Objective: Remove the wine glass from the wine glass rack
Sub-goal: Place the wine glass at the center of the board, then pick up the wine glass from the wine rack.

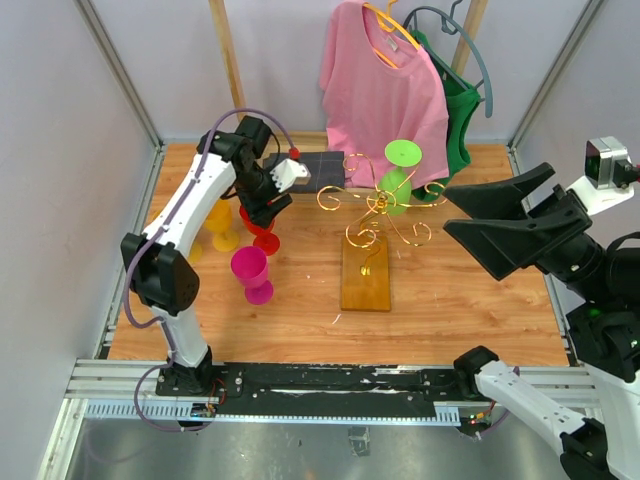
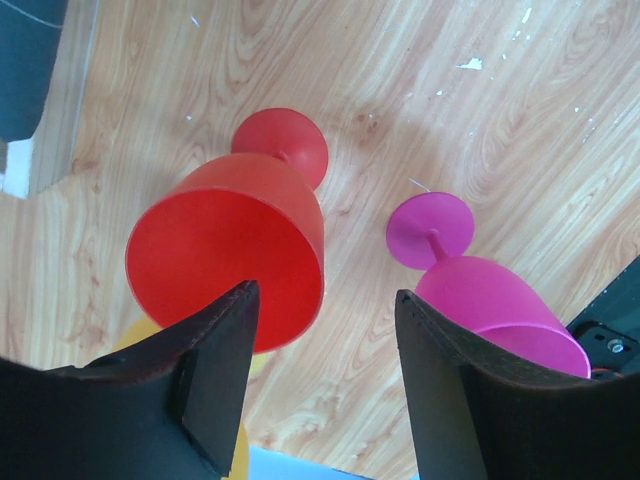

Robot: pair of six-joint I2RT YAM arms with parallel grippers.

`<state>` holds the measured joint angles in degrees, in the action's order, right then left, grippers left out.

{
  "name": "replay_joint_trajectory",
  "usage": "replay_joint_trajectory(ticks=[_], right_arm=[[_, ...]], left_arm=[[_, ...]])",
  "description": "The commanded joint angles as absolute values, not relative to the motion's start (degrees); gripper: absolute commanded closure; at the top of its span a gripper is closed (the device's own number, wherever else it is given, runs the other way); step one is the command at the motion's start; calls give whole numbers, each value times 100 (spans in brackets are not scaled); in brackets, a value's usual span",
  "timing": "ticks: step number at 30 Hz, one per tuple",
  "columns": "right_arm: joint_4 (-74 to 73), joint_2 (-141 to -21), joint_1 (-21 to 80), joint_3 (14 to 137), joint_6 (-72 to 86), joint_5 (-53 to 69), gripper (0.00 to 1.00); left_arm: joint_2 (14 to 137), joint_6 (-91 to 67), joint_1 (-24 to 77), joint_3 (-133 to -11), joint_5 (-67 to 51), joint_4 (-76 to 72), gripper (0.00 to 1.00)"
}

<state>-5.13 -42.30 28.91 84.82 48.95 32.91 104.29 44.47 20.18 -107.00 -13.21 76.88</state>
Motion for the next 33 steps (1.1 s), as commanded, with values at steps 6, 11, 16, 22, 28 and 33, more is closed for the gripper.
replay_joint_trajectory(ticks=[6,11,16,22,28,33], right_arm=[[-1479,-4402,2865,8799,4432,2571,17],[-2086,-4794,2859,9036,4269,1972,6],[-2645,-5371,2552,9383,4111,1572,2],[-1805,-5828,256,8277,5782,3533,1],[-1178,-6266,-350,8175,6356,4304,2],[-1084,-6554,-358,8374,6493,4491,8]], left_arm=[[9986,4114,2066,-11331,-1296,7800,35],[9868,3839,2072,-11910,-1274,7796,16],[9761,3457,2070,-12479,-1255,7769,4],[9771,2736,2069,-13501,-1442,7672,1],[9541,2197,2071,-13566,-1731,7426,1],[9455,2089,2071,-13385,-1812,7279,1]])
